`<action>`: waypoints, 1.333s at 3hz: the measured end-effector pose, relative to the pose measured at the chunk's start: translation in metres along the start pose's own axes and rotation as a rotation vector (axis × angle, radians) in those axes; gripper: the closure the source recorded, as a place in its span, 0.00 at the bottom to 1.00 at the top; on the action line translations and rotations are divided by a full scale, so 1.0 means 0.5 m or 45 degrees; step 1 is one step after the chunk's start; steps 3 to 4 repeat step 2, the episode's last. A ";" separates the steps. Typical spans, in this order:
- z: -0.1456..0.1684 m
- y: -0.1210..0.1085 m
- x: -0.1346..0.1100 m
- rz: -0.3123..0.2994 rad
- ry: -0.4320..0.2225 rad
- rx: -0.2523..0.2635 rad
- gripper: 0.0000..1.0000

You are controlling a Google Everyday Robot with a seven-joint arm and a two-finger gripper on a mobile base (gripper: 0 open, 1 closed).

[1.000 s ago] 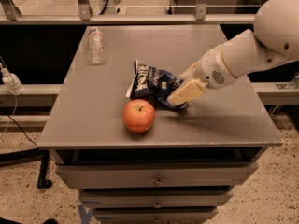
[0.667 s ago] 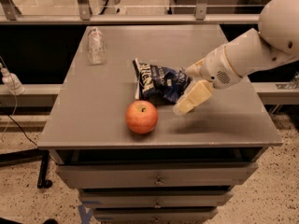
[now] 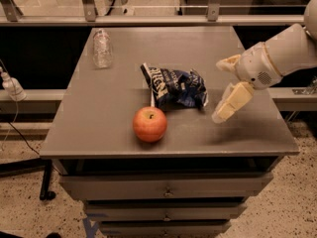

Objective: Move blue chip bag near apple

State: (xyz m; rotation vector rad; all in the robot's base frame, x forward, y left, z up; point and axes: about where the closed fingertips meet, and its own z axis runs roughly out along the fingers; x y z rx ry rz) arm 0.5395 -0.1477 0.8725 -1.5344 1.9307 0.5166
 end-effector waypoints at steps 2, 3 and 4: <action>-0.096 -0.070 0.055 -0.130 -0.057 0.071 0.00; -0.096 -0.070 0.055 -0.130 -0.057 0.071 0.00; -0.096 -0.070 0.055 -0.130 -0.057 0.071 0.00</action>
Offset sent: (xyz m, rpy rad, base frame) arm 0.0104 -0.0491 0.0063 0.0106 -0.0645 0.0280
